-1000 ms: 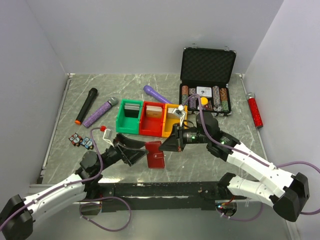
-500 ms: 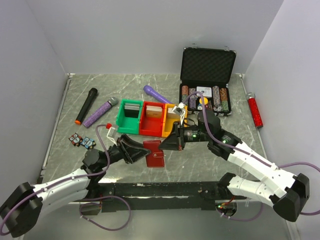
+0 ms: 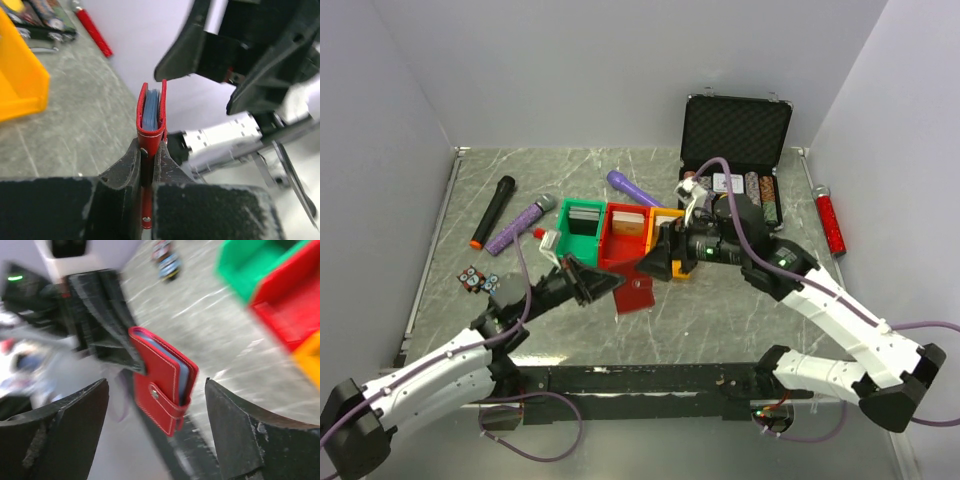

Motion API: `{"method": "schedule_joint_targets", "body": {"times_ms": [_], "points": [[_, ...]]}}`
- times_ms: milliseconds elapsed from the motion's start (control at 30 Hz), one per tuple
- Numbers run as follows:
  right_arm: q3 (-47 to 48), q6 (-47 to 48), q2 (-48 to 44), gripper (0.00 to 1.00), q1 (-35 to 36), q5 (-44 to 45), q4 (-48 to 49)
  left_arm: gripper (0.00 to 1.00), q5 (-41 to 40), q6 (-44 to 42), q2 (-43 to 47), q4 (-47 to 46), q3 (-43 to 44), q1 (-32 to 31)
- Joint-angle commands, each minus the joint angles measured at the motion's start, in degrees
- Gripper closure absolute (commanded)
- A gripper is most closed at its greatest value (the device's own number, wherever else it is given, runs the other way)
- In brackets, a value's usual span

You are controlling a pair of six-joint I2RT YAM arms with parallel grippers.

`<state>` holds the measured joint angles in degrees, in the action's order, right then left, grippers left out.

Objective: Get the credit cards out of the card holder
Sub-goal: Pick up the card holder from the center of the board, then open the card holder.

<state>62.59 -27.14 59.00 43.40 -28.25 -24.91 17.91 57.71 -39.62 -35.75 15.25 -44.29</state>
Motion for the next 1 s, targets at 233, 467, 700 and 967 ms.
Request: {"method": "schedule_joint_targets", "body": {"times_ms": [233, 467, 700, 967], "points": [[9.9, 6.0, 2.6, 0.24, 8.4, 37.5, -11.4, 0.99, -20.4, -7.8, -9.1, 32.7, 23.4, -0.7], [11.7, 8.8, 4.6, 0.24, 13.4, 48.8, -11.0, 0.99, -26.5, -10.3, -12.8, 37.9, 28.1, -3.5], [14.0, 9.4, 9.7, 0.35, 13.6, 45.7, -11.0, 0.99, -32.4, -11.2, -14.3, 40.0, 31.2, -7.9], [16.2, 9.0, 13.9, 0.42, 15.3, 43.5, -11.1, 0.99, -34.8, -10.8, -14.9, 41.9, 33.1, -9.2]]}}
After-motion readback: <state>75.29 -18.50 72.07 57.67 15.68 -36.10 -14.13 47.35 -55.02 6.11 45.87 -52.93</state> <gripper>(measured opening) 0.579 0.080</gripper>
